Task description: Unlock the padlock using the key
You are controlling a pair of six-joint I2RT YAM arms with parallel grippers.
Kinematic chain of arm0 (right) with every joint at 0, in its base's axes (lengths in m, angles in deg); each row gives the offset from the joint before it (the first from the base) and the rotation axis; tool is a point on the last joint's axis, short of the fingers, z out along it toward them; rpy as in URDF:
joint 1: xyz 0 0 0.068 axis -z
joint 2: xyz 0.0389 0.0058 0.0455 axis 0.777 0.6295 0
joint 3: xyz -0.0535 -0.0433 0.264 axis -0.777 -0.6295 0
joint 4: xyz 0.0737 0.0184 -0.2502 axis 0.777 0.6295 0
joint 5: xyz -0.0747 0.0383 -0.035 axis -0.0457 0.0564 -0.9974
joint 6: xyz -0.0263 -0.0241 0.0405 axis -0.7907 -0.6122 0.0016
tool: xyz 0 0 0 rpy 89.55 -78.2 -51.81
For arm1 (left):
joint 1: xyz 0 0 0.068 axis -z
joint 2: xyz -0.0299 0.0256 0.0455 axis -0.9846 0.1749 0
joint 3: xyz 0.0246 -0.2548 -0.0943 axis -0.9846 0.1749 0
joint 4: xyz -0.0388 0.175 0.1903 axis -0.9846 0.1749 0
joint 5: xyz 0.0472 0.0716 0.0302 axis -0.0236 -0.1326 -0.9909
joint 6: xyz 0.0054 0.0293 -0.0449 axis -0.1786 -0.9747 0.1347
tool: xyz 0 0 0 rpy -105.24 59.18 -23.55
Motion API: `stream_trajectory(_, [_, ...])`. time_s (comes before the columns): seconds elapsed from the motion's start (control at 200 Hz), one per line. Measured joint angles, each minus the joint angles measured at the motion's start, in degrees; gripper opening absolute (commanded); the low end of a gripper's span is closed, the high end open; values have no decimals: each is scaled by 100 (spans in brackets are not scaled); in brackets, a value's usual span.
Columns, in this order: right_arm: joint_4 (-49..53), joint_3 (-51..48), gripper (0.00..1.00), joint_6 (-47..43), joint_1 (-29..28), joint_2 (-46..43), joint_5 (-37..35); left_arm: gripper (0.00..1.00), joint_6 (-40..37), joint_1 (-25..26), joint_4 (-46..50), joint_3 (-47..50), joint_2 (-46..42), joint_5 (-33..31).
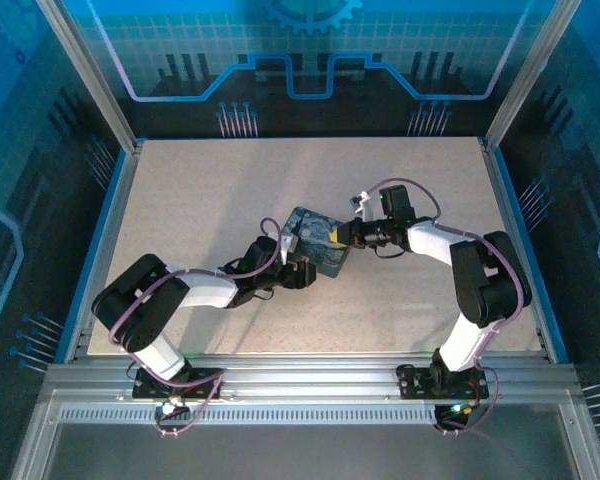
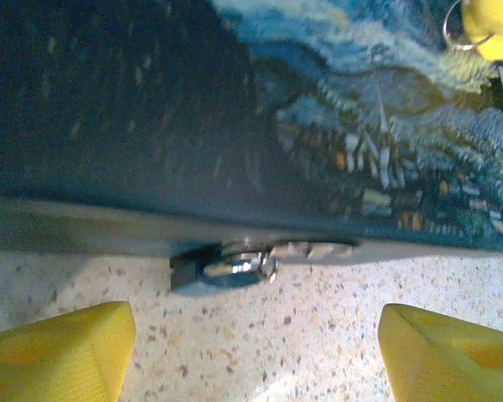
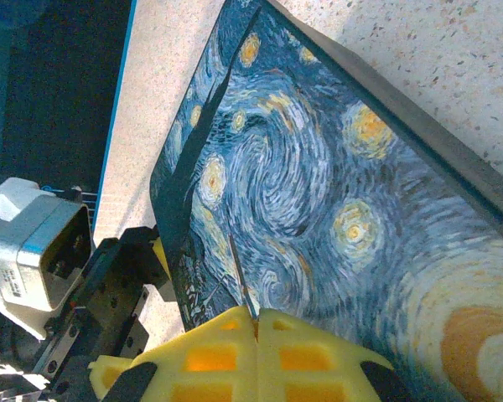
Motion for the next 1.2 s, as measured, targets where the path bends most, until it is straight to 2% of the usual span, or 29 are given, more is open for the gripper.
stream_trajectory(0.36, [-2,0,0,-11,0,0,0,65,-293,2,-20,-236,345,33])
stream_trajectory(0.595, [-4,0,0,-11,0,0,0,54,-284,2,-39,-256,457,81])
stream_trajectory(0.825, [-9,0,0,-9,-2,0,0,52,-280,13,-66,-319,568,92])
stream_trajectory(1.195, [-55,-7,0,-7,-22,-2,-55,42,24,13,-236,-330,682,-35])
